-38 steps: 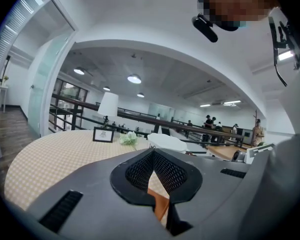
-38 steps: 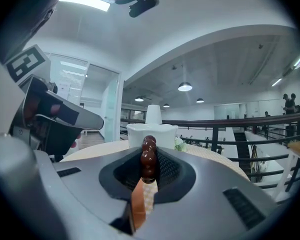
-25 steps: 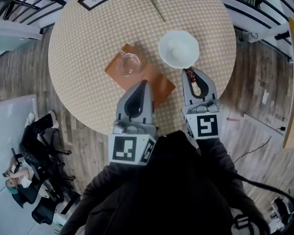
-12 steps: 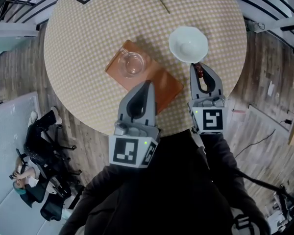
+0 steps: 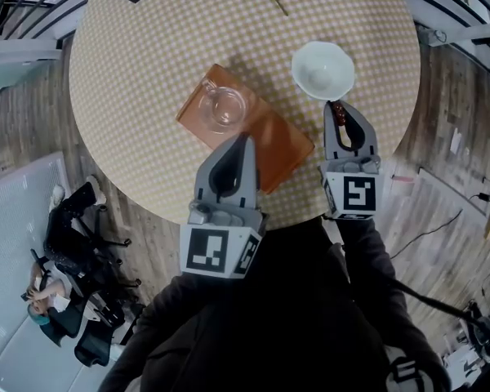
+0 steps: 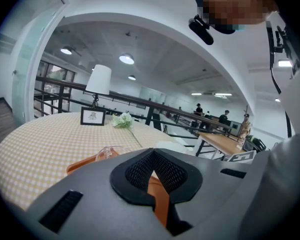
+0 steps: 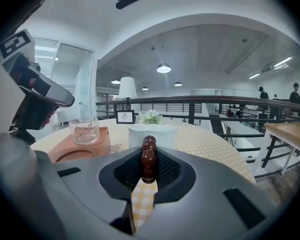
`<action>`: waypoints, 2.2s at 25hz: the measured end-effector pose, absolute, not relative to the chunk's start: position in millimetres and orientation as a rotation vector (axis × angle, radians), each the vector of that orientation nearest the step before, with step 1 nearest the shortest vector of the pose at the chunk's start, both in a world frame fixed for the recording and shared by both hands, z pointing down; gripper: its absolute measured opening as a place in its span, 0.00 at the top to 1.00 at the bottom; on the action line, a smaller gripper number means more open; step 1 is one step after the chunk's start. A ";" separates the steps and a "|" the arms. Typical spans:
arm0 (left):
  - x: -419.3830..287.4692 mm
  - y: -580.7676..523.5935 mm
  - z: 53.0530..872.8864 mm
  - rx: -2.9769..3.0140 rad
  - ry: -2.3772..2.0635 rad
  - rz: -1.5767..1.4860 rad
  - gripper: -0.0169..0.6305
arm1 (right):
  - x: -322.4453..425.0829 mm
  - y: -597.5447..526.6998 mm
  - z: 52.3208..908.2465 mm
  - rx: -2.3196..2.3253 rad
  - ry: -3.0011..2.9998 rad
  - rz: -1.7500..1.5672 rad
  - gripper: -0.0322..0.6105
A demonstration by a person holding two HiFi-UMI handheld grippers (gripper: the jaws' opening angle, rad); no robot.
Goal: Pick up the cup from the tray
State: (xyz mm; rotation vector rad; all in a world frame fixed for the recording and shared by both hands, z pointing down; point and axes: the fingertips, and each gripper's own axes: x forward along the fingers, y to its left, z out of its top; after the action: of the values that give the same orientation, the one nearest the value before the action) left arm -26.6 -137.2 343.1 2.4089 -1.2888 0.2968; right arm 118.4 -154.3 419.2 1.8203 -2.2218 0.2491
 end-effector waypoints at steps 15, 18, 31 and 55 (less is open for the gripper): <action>-31.1 -140.7 351.7 2.396 -1.278 0.315 0.96 | 122.2 -151.9 446.7 1.794 -2.138 0.320 0.90; -31.3 -141.0 351.3 2.395 -1.280 0.312 0.96 | 121.5 -153.0 446.0 1.800 -2.152 0.312 0.89; -27.5 -135.4 346.6 2.403 -1.288 0.301 0.96 | 117.5 -148.8 451.0 1.723 -2.114 0.325 0.89; -23.3 -105.1 335.0 2.401 -1.342 0.272 0.96 | 122.4 -131.7 472.6 1.622 -2.090 0.433 0.75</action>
State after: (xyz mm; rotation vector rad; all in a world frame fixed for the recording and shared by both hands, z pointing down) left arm -23.3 -105.1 335.0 2.4009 -1.3416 0.2717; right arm 122.4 -131.7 472.6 1.6219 -2.0899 0.4333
